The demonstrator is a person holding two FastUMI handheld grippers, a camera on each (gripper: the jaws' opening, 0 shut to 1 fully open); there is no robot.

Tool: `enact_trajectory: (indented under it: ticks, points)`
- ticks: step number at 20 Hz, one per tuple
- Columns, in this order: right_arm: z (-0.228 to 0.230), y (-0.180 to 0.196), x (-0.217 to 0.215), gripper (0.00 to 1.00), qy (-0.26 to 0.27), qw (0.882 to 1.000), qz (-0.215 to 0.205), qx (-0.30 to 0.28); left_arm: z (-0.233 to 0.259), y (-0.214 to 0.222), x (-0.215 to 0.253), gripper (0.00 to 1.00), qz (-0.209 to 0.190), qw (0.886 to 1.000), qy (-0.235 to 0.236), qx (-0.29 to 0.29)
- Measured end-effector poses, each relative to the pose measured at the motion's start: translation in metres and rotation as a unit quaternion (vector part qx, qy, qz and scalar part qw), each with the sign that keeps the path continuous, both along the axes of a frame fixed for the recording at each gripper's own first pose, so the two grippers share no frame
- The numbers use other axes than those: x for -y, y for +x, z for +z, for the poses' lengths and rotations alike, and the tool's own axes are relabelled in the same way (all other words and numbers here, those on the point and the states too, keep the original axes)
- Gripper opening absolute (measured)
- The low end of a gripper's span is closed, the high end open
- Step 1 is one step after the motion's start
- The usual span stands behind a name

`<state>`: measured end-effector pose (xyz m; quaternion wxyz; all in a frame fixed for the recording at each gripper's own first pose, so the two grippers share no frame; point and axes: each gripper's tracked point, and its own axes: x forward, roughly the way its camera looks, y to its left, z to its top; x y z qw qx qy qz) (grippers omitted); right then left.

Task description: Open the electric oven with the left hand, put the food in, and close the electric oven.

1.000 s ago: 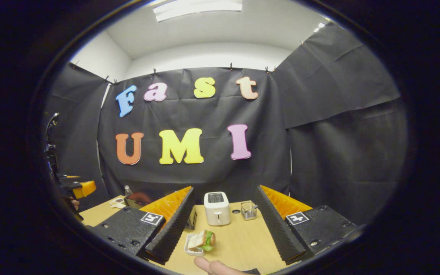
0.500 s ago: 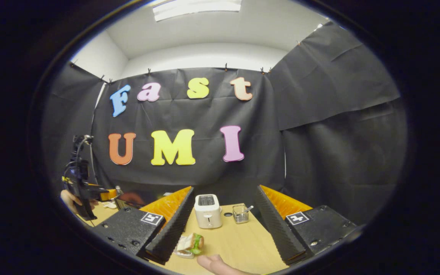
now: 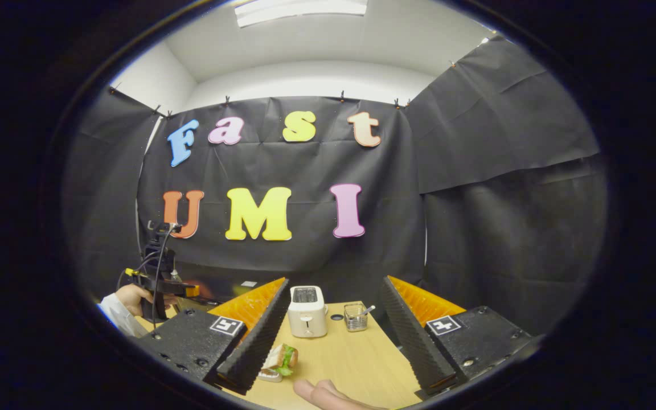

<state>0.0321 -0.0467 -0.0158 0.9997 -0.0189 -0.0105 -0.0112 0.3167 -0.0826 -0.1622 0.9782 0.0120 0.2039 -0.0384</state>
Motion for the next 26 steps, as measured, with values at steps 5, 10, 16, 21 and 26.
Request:
enact_trajectory:
  ticks: [5,10,16,21,26]
  points:
    - [-0.001,-0.002,0.003,1.0,0.008,1.0,-0.002,0.003,-0.025,0.01,0.007,0.95,-0.001,0.999,0.004,-0.039]
    - [0.003,-0.008,0.005,1.0,0.012,1.0,0.002,0.015,-0.031,0.007,0.011,0.84,-0.002,0.998,0.006,-0.057]
    - [0.0,-0.013,0.005,1.0,0.011,1.0,0.006,0.016,-0.029,-0.008,0.009,0.98,-0.005,0.999,0.001,-0.042]
    - [-0.01,-0.014,-0.004,1.0,0.023,1.0,0.017,0.0,-0.032,-0.032,0.006,0.97,-0.011,0.999,-0.004,-0.032]
    - [-0.013,-0.023,-0.011,1.0,0.022,1.0,0.02,-0.005,-0.043,-0.063,0.003,0.97,-0.011,1.0,-0.015,-0.022]
